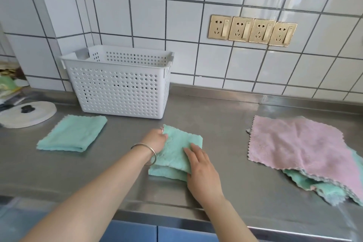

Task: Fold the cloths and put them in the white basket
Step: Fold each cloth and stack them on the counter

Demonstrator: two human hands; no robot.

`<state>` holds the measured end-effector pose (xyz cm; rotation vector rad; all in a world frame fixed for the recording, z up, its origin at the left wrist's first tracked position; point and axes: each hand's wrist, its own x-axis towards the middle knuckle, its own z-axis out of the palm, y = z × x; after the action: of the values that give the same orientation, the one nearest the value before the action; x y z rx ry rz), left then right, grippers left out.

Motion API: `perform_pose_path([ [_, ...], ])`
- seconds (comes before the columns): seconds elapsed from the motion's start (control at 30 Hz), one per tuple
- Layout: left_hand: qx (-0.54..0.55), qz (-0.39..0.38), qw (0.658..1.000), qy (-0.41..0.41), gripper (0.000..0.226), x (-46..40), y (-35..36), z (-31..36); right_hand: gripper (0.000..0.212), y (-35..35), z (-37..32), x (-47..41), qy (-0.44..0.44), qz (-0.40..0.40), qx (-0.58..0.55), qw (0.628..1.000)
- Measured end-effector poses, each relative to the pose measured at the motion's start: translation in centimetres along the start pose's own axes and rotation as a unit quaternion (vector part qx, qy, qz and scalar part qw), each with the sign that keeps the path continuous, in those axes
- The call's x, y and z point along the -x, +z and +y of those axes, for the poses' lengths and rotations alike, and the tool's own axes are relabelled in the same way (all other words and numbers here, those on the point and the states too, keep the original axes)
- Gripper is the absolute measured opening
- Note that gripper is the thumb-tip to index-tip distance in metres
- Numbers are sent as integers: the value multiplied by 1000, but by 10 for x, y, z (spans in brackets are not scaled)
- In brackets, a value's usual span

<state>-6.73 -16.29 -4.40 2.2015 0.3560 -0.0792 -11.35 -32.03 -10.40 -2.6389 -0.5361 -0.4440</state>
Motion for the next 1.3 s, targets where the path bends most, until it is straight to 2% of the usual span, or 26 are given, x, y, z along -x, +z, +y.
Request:
perform_pose_path([
  [0.1,-35,17,999,-7,40,-2,5,-16,64,-5,-4,2,16,-69,-16,997],
  [0.23,-58,28,998,0,16,-5,8,-30,62,-9,-5,2,29,-116,9,993],
  [0.3,-85,49,995,2,13,-6,9,-33,59,-10,-6,4,30,-140,22,989],
  [0.37,-112,65,992,10,22,-8,11,-36,58,-12,-4,6,31,-163,24,986],
  [0.47,-180,85,980,2,56,-7,13,-42,57,-18,-1,8,44,-191,-15,980],
  [0.53,-234,72,969,-24,75,-5,14,-45,50,-25,-4,7,92,-170,-97,976],
  [0.57,-256,58,964,-31,80,-4,15,-46,45,-27,-5,4,128,-131,-136,974],
  [0.63,-282,39,958,-34,79,-2,16,-43,42,-27,-3,-5,210,-49,-167,962],
  [0.67,-285,38,957,-29,75,-2,17,-41,45,-27,-1,-12,253,-43,-168,952],
  [0.77,-257,45,965,-2,56,3,18,-37,46,-25,3,-31,339,-102,-180,918],
  [0.93,-144,84,986,1,30,6,-3,-43,31,-11,-12,-53,339,-80,-270,898],
  [1.07,-49,142,989,-13,29,-12,-56,-58,20,9,-44,-86,320,-82,-330,885],
  [1.17,-45,195,979,-35,31,-29,-90,-77,18,34,-77,-109,313,-109,-365,870],
  [1.3,-62,210,973,-76,36,-49,-114,-97,16,61,-104,-134,290,-115,-360,879],
])
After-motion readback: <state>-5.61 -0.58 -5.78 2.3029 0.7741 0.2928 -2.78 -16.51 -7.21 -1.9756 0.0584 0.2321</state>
